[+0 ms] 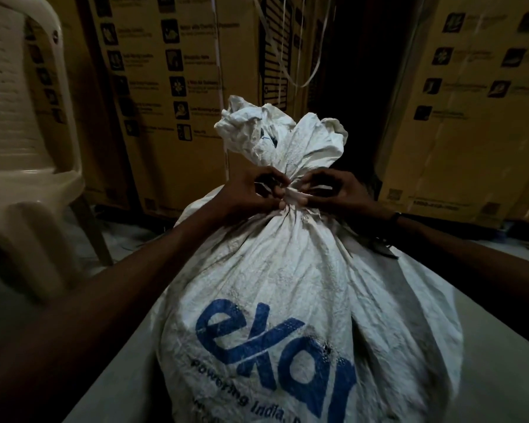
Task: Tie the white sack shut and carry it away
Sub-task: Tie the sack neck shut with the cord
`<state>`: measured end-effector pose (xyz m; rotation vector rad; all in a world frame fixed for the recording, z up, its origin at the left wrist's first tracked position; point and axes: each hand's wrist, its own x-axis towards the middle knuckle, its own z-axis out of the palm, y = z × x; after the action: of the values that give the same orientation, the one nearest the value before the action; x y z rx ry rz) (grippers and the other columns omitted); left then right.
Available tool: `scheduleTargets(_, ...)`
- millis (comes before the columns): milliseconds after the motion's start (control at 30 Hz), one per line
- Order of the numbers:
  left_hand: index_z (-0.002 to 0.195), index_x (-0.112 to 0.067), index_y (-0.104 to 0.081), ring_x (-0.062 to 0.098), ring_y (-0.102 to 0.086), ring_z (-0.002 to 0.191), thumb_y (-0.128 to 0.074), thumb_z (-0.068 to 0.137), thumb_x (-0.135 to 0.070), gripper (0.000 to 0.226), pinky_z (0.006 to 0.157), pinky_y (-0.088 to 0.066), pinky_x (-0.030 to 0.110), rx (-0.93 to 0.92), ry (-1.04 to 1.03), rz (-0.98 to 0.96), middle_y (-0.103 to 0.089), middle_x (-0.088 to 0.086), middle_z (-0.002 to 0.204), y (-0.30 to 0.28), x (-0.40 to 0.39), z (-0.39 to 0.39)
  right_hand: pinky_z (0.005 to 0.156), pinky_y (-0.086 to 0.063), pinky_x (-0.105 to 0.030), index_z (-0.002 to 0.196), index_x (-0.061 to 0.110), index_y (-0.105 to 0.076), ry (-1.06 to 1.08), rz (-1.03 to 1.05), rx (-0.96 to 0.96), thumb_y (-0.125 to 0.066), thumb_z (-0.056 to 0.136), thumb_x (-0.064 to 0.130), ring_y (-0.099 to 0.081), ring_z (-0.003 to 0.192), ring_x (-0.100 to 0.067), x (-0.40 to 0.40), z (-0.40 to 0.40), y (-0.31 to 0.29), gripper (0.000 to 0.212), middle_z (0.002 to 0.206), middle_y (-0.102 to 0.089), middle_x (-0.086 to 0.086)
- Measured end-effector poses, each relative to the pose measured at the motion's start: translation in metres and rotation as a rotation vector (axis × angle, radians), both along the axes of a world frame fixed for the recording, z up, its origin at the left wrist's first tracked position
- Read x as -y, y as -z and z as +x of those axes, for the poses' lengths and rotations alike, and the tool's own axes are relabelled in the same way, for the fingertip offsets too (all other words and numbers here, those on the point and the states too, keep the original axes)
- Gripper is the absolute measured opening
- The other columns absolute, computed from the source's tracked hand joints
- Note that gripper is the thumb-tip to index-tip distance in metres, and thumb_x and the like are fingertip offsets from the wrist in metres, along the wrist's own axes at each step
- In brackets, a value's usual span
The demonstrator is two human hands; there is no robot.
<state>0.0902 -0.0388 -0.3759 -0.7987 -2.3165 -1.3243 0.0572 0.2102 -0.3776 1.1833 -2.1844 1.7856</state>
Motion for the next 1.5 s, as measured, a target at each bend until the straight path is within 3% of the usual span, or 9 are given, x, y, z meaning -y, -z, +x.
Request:
scheduleTargets(133,0.117,-0.007,-0.073,0.005,-0.072,0.081,-0.091,0.073,-0.005,0.047,0.075,-0.061,0.022,0.069,0.014,0.041,-0.071,0.009,0.093,-0.002,0.003,-0.002,0.069,-0.059,-0.016,0.106,-0.004,-0.066,-0.03,-0.035,0.162,-0.069,0.09,-0.016,-0.075,0.08,-0.006,0.0,-0.005,0.0,0.02,0.093,-0.077,-0.001)
scheduleTargets(267,0.111,-0.015,-0.077,0.009,-0.073,0.08,-0.09,0.077,-0.013,0.037,0.065,-0.057,0.02,0.118,0.02,0.099,-0.072,-0.001,0.088,-0.001,0.002,-0.001,0.052,-0.05,-0.017,0.094,0.01,-0.072,-0.063,-0.019,0.277,-0.071,0.091,-0.002,-0.064,0.06,-0.01,-0.002,-0.004,-0.003,0.012,0.079,-0.072,-0.003)
scheduleTargets(400,0.104,-0.015,-0.078,0.007,-0.07,0.068,-0.084,0.086,-0.027,0.022,0.053,-0.052,0.022,0.096,-0.063,0.137,-0.076,0.003,0.083,0.002,-0.006,0.003,0.057,-0.05,-0.019,0.092,0.014,-0.076,-0.108,-0.022,0.325,-0.074,0.084,0.011,-0.058,0.072,-0.018,-0.005,-0.005,-0.006,0.009,0.09,-0.067,-0.009)
scheduleTargets(500,0.101,-0.006,-0.08,0.003,-0.069,0.064,-0.084,0.085,-0.021,0.022,0.049,-0.046,0.013,0.043,-0.113,0.184,-0.078,0.01,0.084,0.003,-0.013,0.006,0.066,-0.054,-0.018,0.099,0.01,-0.076,-0.107,-0.008,0.325,-0.067,0.094,0.0,-0.061,0.084,-0.021,-0.007,-0.007,-0.006,0.014,0.103,-0.068,-0.012)
scheduleTargets(767,0.097,0.006,-0.078,0.014,-0.062,0.054,-0.08,0.088,-0.012,0.02,0.044,-0.042,0.016,0.064,-0.132,0.217,-0.073,0.026,0.075,-0.004,-0.019,0.013,0.072,-0.062,-0.018,0.102,0.003,-0.074,-0.091,-0.032,0.509,-0.056,0.097,-0.014,-0.07,0.091,-0.02,-0.003,-0.006,-0.016,0.025,0.103,-0.072,-0.013)
scheduleTargets(900,0.099,0.003,-0.079,0.025,-0.056,0.059,-0.081,0.088,-0.014,0.02,0.043,-0.04,0.019,0.128,-0.137,0.252,-0.072,0.034,0.079,-0.002,-0.017,0.011,0.063,-0.062,-0.017,0.087,0.006,-0.081,-0.107,-0.031,0.554,-0.055,0.094,-0.019,-0.074,0.07,-0.011,-0.001,-0.005,-0.019,0.037,0.091,-0.081,-0.007)
scheduleTargets(1133,0.104,-0.008,-0.081,0.008,-0.061,0.055,-0.082,0.087,-0.023,0.023,0.048,-0.041,0.02,0.254,-0.096,0.249,-0.075,0.004,0.07,-0.001,-0.008,0.01,0.075,-0.058,-0.012,0.086,0.02,-0.084,0.002,0.102,0.174,-0.088,0.081,0.004,-0.077,0.084,-0.004,0.001,0.013,-0.018,0.017,0.087,-0.083,0.003)
scheduleTargets(1367,0.101,-0.005,-0.08,0.007,-0.07,0.064,-0.078,0.09,-0.018,0.016,0.053,-0.05,0.016,0.156,-0.173,0.24,-0.076,0.018,0.08,-0.012,-0.008,0.016,0.082,-0.061,-0.038,0.085,0.002,-0.08,0.235,0.123,-0.142,-0.094,0.077,0.03,-0.08,0.085,-0.025,0.016,0.034,-0.031,0.032,0.087,-0.082,-0.014)
scheduleTargets(1500,0.104,0.007,-0.075,0.015,-0.07,0.073,-0.074,0.092,-0.008,0.018,0.063,-0.052,0.019,0.039,-0.227,0.265,-0.076,0.025,0.091,-0.025,-0.015,0.017,0.074,-0.062,-0.037,0.085,0.0,-0.078,0.399,0.126,-0.298,-0.089,0.084,0.024,-0.076,0.076,-0.017,0.015,0.03,-0.043,0.026,0.083,-0.08,-0.012)
